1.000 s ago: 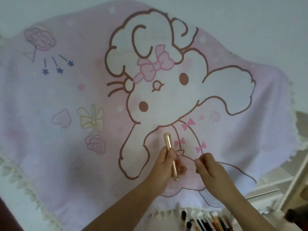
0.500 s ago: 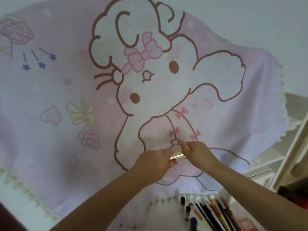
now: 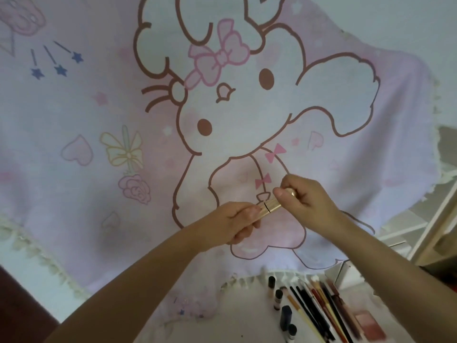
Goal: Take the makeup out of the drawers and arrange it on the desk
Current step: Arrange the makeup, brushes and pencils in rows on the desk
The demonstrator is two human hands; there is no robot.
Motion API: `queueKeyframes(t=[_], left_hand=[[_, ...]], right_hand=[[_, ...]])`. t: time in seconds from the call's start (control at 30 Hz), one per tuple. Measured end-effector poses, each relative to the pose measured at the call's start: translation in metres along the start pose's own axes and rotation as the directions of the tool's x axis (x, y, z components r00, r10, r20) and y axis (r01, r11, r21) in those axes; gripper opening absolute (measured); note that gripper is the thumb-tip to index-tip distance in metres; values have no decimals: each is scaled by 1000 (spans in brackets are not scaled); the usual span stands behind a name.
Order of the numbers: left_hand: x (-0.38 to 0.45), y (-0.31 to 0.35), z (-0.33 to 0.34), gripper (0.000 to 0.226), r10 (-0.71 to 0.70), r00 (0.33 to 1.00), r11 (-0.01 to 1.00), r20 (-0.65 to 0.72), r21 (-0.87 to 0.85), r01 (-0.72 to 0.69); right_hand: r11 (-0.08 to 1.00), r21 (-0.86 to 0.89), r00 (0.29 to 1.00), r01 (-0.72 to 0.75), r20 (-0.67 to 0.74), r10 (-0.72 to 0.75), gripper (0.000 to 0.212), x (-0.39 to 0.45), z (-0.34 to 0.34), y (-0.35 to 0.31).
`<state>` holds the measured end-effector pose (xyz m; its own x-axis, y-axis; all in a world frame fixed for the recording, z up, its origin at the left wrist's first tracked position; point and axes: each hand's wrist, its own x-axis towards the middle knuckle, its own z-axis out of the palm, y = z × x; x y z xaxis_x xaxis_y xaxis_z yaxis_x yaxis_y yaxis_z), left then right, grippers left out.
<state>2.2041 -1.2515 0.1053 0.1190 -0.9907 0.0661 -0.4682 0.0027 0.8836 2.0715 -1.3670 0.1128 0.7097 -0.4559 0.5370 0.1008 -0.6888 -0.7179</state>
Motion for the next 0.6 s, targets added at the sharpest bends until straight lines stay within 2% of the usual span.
queueKeyframes(t=[0.07, 0.13, 0.17, 0.23, 0.3, 0.4, 0.47, 0.53, 0.6], left_hand=[[2, -2, -5, 33, 4, 998, 992, -69, 127, 5], [4, -4, -4, 27, 105, 987, 933, -120, 354, -56], [4, -4, -4, 22, 150, 981, 891, -125, 447, -80], [2, -4, 1, 14, 223, 967, 797, -124, 594, -108], [1, -4, 4, 14, 272, 953, 699, -131, 708, -102], [4, -7, 2, 20, 309, 936, 585, -168, 810, -48], [6, -12, 1, 30, 419, 892, 445, -168, 895, -40], [5, -16, 2, 34, 527, 834, 349, -165, 936, -36], [9, -21, 3, 34, 604, 779, 300, -170, 954, -24]], right_hand=[[999, 41, 987, 14, 158, -21, 16, 4, -13, 6], [990, 119, 972, -75, 230, 46, 10, 6, -21, 6], [982, 123, 964, -141, 245, 108, 11, 7, -21, 5], [975, 2, 939, -223, 268, 214, 32, 8, -17, 4], [983, -70, 946, -171, 268, 184, 35, 6, -14, 5], [996, 75, 968, -47, 251, 27, 32, 1, -15, 8], [986, 140, 960, -96, 274, 55, 30, 2, -16, 8], [982, 19, 927, -187, 333, 170, 15, 4, -14, 6], [976, -140, 921, -168, 332, 206, 25, 4, -12, 9]])
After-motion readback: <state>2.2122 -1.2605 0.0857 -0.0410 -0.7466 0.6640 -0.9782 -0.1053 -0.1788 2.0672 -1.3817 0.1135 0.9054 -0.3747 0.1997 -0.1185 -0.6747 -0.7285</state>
